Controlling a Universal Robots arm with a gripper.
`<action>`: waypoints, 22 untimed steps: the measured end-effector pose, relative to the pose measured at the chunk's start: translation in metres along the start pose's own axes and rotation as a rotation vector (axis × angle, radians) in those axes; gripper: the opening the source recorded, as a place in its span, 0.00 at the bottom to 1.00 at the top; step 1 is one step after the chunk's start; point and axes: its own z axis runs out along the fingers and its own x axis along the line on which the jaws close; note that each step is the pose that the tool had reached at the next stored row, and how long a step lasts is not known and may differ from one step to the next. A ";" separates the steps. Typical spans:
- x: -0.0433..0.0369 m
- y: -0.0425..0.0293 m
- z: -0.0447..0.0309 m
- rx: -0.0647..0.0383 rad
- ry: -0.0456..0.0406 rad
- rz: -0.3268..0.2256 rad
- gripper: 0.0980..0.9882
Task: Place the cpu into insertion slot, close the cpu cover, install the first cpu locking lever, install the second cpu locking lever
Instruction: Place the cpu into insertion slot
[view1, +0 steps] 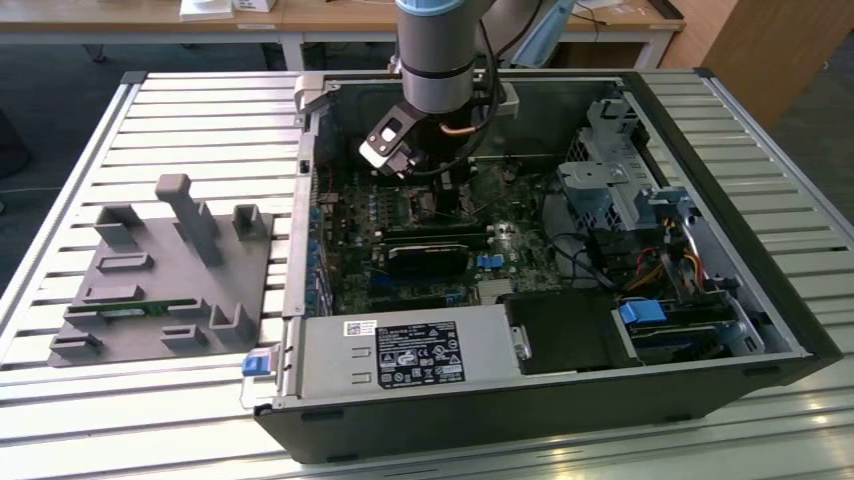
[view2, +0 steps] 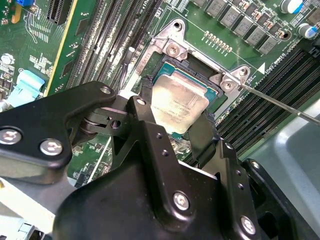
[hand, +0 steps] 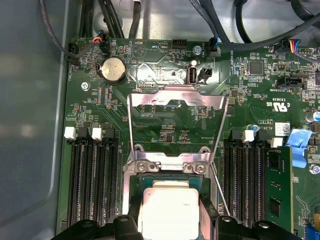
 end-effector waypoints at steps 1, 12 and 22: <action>0.0000 0.0000 0.0000 0.000 0.0000 0.000 0.49; 0.0012 -0.0001 0.0005 0.000 0.0001 0.000 0.58; 0.0025 0.0002 -0.0016 0.000 0.0001 0.000 0.58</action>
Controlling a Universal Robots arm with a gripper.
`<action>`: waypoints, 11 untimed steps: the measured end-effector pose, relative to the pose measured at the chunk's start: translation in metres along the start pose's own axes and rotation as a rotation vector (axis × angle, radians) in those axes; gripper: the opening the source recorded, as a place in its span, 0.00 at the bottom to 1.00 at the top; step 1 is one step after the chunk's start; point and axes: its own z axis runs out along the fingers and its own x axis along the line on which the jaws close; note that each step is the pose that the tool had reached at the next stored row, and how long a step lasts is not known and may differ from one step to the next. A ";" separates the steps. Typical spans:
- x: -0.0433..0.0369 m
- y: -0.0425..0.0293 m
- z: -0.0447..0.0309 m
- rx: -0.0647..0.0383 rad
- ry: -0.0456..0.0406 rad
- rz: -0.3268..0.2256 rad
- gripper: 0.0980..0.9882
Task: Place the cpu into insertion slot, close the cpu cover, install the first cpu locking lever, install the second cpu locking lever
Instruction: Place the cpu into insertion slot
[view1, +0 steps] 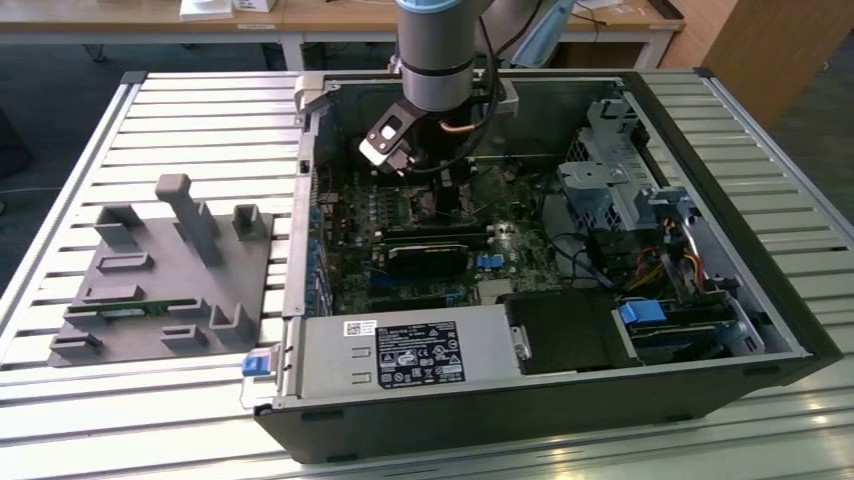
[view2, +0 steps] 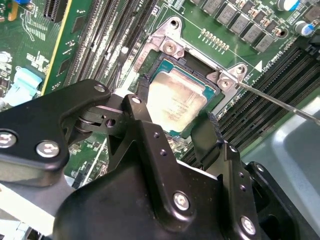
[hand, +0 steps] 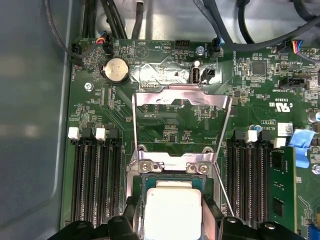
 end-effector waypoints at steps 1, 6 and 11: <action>0.0000 0.0001 -0.0018 0.000 0.0001 0.000 0.58; -0.0001 0.0012 -0.0109 0.011 0.0002 0.000 0.58; -0.0033 0.0021 -0.0136 0.029 0.0146 0.001 0.49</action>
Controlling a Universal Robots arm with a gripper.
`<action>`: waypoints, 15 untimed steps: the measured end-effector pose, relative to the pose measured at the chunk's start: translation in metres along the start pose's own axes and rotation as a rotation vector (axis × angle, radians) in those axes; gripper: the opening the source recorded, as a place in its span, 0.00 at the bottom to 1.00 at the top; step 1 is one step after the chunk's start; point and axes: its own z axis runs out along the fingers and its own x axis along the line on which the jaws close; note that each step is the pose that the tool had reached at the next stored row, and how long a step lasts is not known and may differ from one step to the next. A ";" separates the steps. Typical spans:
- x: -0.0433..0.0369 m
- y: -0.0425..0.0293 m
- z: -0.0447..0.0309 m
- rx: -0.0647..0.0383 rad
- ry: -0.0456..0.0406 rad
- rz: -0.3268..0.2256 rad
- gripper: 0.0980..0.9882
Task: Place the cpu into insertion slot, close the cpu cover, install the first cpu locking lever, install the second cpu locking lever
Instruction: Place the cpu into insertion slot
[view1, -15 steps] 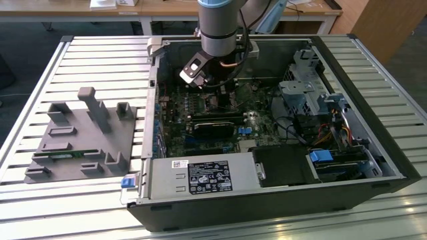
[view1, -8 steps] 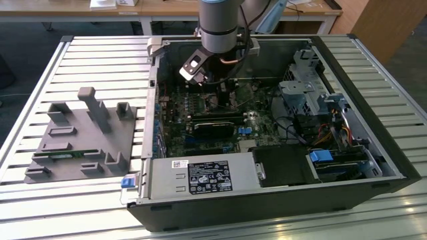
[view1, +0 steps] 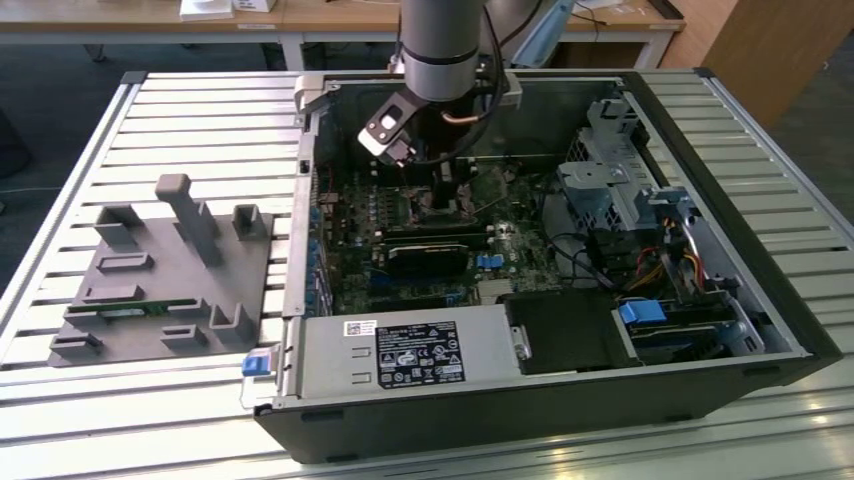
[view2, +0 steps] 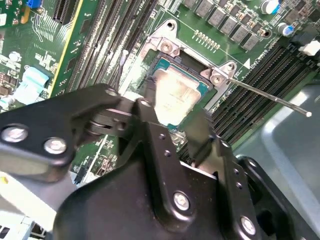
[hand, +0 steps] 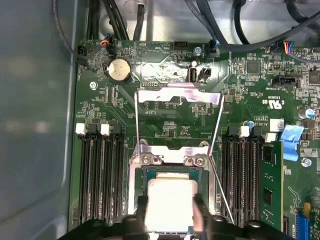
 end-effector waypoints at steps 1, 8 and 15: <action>-0.0013 0.0001 0.0000 0.001 0.0053 0.000 0.42; -0.0059 0.0033 0.0001 0.016 0.0334 0.002 0.09; -0.0061 0.0037 0.0002 0.017 0.0359 0.002 0.01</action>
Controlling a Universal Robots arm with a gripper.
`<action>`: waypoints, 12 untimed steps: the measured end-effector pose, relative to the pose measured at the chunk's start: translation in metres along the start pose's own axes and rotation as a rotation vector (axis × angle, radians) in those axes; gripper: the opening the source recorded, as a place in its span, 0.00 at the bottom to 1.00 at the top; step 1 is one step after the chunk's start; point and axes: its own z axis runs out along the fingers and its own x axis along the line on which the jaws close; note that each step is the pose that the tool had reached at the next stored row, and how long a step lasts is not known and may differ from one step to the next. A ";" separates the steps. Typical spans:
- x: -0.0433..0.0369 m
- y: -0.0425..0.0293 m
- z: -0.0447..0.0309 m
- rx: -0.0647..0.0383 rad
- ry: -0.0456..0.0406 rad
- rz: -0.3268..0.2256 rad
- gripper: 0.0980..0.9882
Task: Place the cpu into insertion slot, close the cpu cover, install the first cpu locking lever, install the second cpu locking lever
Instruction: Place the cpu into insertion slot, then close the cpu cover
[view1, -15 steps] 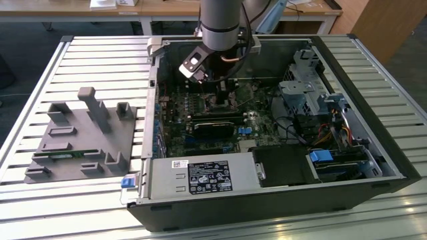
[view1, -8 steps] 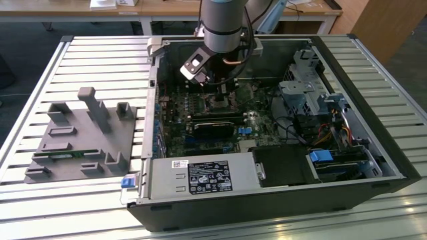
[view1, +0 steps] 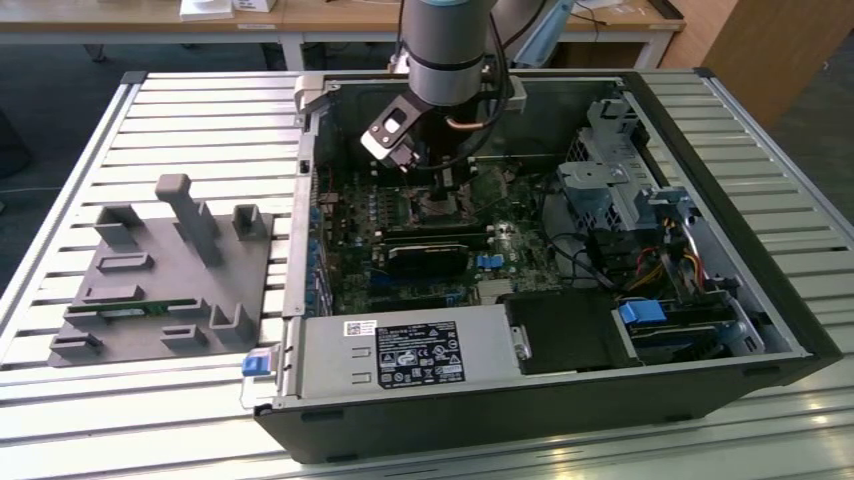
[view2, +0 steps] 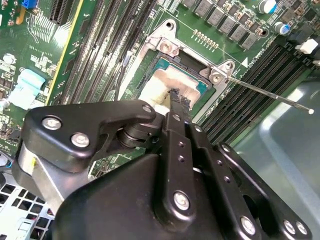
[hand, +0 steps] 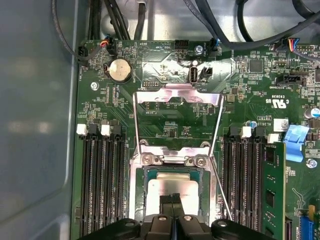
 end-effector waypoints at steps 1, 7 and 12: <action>-0.0001 0.0004 -0.0001 0.001 0.0018 0.000 0.01; -0.0001 0.0075 0.0004 0.005 0.0089 0.001 0.01; 0.0000 0.0080 -0.0003 0.005 0.0088 0.001 0.01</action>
